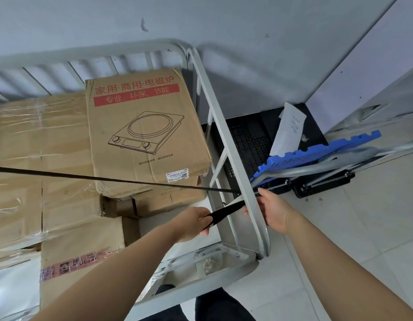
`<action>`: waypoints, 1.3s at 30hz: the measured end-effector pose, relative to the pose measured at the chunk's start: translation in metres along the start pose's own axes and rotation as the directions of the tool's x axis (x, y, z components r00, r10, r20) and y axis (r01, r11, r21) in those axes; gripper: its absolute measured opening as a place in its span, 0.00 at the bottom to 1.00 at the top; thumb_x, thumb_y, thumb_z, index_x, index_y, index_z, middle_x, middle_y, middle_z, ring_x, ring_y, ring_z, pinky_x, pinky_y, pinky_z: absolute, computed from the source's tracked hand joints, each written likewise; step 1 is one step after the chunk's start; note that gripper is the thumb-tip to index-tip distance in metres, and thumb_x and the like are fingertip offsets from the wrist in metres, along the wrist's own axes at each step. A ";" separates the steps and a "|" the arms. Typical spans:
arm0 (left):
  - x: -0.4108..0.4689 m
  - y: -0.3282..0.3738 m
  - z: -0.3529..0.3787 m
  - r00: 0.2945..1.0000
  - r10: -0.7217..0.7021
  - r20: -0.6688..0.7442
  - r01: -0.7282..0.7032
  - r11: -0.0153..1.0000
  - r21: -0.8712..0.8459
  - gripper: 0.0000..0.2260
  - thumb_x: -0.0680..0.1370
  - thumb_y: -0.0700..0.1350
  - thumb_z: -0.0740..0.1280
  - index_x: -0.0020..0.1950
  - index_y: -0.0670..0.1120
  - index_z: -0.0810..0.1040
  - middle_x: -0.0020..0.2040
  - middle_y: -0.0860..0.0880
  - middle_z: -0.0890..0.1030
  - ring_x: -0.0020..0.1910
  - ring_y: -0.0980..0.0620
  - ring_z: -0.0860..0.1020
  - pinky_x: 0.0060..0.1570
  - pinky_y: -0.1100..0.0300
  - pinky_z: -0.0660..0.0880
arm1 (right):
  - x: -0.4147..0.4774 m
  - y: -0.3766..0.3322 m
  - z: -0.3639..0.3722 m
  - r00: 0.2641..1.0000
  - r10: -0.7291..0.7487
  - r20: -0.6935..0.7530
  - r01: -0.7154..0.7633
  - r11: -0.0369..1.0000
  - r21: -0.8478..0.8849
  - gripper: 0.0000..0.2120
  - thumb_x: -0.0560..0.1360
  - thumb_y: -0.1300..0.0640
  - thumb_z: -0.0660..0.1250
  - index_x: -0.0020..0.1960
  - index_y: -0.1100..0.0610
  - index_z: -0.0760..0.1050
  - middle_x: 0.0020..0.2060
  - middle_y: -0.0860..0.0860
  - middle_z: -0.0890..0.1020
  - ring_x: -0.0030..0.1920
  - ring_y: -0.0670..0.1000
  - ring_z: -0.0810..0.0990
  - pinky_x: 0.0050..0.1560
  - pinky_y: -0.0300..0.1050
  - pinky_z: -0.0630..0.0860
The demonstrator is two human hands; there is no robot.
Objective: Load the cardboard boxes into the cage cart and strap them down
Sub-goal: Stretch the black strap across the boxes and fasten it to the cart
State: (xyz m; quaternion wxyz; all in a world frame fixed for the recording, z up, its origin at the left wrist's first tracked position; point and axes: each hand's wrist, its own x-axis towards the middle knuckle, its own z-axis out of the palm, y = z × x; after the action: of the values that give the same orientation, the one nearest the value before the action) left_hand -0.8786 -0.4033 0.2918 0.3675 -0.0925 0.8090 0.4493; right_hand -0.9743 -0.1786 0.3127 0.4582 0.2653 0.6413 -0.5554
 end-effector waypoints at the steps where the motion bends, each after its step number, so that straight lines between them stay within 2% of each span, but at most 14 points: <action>1: 0.001 0.000 -0.001 1.000 0.001 -0.013 -0.001 1.000 0.015 0.12 0.81 0.47 0.57 0.45 0.49 0.79 0.35 0.56 0.83 0.31 0.61 0.75 0.33 0.66 0.67 | -0.001 0.002 0.001 0.997 -0.040 -0.072 0.039 0.999 -0.016 0.21 0.81 0.47 0.55 0.52 0.62 0.79 0.42 0.57 0.82 0.42 0.54 0.79 0.45 0.46 0.75; 3: 0.003 0.001 -0.005 0.999 0.018 -0.035 -0.017 1.000 0.015 0.12 0.81 0.46 0.57 0.45 0.47 0.79 0.35 0.56 0.83 0.28 0.65 0.75 0.31 0.71 0.67 | -0.005 0.007 0.002 0.944 -0.205 -0.258 0.168 0.973 -0.159 0.13 0.79 0.53 0.58 0.49 0.59 0.78 0.42 0.55 0.81 0.41 0.52 0.76 0.46 0.46 0.71; 5: 0.003 0.003 -0.012 0.999 0.035 -0.030 -0.034 0.999 0.010 0.12 0.81 0.44 0.57 0.44 0.46 0.79 0.33 0.56 0.83 0.29 0.64 0.77 0.33 0.71 0.69 | -0.019 0.015 0.004 0.796 -0.439 -0.418 0.276 0.876 -0.395 0.07 0.77 0.56 0.61 0.44 0.55 0.76 0.40 0.51 0.80 0.39 0.49 0.76 0.41 0.42 0.71; 7: -0.001 0.003 -0.021 0.998 0.049 -0.030 -0.047 0.998 0.043 0.12 0.81 0.43 0.57 0.42 0.47 0.78 0.31 0.56 0.82 0.29 0.64 0.76 0.33 0.72 0.69 | -0.038 0.027 0.017 0.694 -0.576 -0.433 0.353 0.795 -0.493 0.06 0.77 0.56 0.62 0.43 0.50 0.76 0.38 0.46 0.80 0.36 0.44 0.77 0.34 0.36 0.70; 8: -0.003 0.003 -0.025 0.998 0.059 -0.036 -0.057 0.996 0.068 0.12 0.81 0.43 0.57 0.41 0.48 0.77 0.30 0.56 0.81 0.28 0.64 0.75 0.31 0.74 0.68 | -0.045 0.035 0.026 0.705 -0.584 -0.402 0.371 0.787 -0.493 0.06 0.76 0.56 0.63 0.42 0.49 0.77 0.36 0.45 0.80 0.34 0.41 0.77 0.31 0.32 0.69; 12: -0.009 0.002 -0.043 0.995 0.093 -0.022 -0.090 0.988 0.130 0.12 0.81 0.42 0.58 0.42 0.45 0.78 0.31 0.53 0.81 0.32 0.56 0.76 0.37 0.66 0.71 | -0.045 0.064 0.078 0.892 -0.344 -0.292 0.258 0.920 -0.295 0.08 0.77 0.60 0.64 0.40 0.53 0.78 0.30 0.47 0.78 0.26 0.40 0.74 0.27 0.30 0.69; 15: -0.011 -0.003 -0.058 0.995 0.101 -0.013 -0.098 0.983 0.152 0.11 0.80 0.44 0.58 0.42 0.45 0.78 0.33 0.51 0.82 0.32 0.53 0.76 0.41 0.60 0.73 | -0.028 0.068 0.103 0.958 -0.064 -0.279 0.112 0.981 0.158 0.04 0.77 0.64 0.64 0.46 0.61 0.77 0.33 0.54 0.79 0.31 0.47 0.75 0.32 0.37 0.74; 18: -0.010 -0.010 -0.074 0.992 0.125 -0.012 -0.122 0.982 0.143 0.12 0.79 0.44 0.60 0.41 0.43 0.78 0.34 0.49 0.82 0.32 0.53 0.74 0.43 0.57 0.73 | -0.006 0.065 0.111 0.963 0.082 -0.258 0.048 0.886 0.461 0.06 0.77 0.66 0.65 0.52 0.65 0.76 0.36 0.56 0.79 0.35 0.50 0.77 0.41 0.42 0.77; 23: -0.001 -0.015 -0.089 0.986 0.166 0.025 -0.167 0.974 0.154 0.13 0.80 0.45 0.60 0.38 0.46 0.79 0.33 0.51 0.81 0.35 0.55 0.76 0.49 0.56 0.73 | 0.038 0.065 0.116 0.946 0.193 -0.261 0.006 0.793 0.609 0.09 0.78 0.65 0.63 0.57 0.66 0.74 0.38 0.57 0.77 0.37 0.50 0.75 0.50 0.45 0.78; 27: 0.010 -0.021 -0.093 0.980 0.191 0.060 -0.198 0.968 0.152 0.14 0.81 0.47 0.61 0.37 0.48 0.78 0.31 0.54 0.81 0.32 0.60 0.76 0.40 0.66 0.71 | 0.080 0.073 0.113 0.907 0.309 -0.285 -0.037 0.734 0.678 0.11 0.78 0.64 0.63 0.59 0.66 0.73 0.37 0.57 0.77 0.35 0.49 0.74 0.59 0.49 0.77; 32: 0.022 -0.028 -0.097 0.976 0.203 0.083 -0.208 0.976 0.060 0.14 0.81 0.46 0.61 0.35 0.51 0.77 0.30 0.55 0.79 0.30 0.62 0.75 0.36 0.74 0.68 | 0.124 0.083 0.105 0.865 0.409 -0.289 -0.043 0.635 0.771 0.11 0.77 0.63 0.65 0.58 0.66 0.74 0.44 0.59 0.79 0.34 0.48 0.76 0.40 0.39 0.79; 35: 0.024 -0.030 -0.096 0.972 0.219 0.080 -0.224 0.973 0.058 0.15 0.81 0.46 0.61 0.35 0.52 0.76 0.30 0.56 0.79 0.30 0.62 0.75 0.36 0.75 0.67 | 0.147 0.086 0.100 0.867 0.428 -0.255 -0.037 0.566 0.824 0.08 0.78 0.65 0.63 0.57 0.65 0.72 0.41 0.58 0.79 0.34 0.49 0.76 0.27 0.38 0.76; 37: 0.027 -0.032 -0.093 0.972 0.222 0.077 -0.226 0.973 0.048 0.14 0.81 0.46 0.61 0.36 0.53 0.76 0.29 0.57 0.79 0.29 0.63 0.74 0.35 0.76 0.67 | 0.161 0.089 0.097 0.867 0.442 -0.232 -0.038 0.522 0.852 0.06 0.78 0.65 0.62 0.54 0.64 0.73 0.38 0.57 0.77 0.34 0.50 0.75 0.25 0.38 0.74; 39: 0.030 -0.034 -0.088 0.972 0.226 0.071 -0.228 0.973 0.031 0.13 0.81 0.46 0.62 0.36 0.53 0.76 0.30 0.57 0.79 0.28 0.64 0.74 0.34 0.76 0.67 | 0.171 0.092 0.093 0.877 0.427 -0.221 -0.059 0.552 0.832 0.02 0.78 0.65 0.64 0.48 0.62 0.76 0.36 0.54 0.77 0.33 0.48 0.73 0.26 0.36 0.71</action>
State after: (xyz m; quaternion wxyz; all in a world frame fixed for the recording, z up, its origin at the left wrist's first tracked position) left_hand -0.9290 -0.4879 0.2776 0.3423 0.0229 0.8101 0.4755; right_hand -0.9440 -0.2741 0.1216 0.2211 0.6383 0.3544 -0.6466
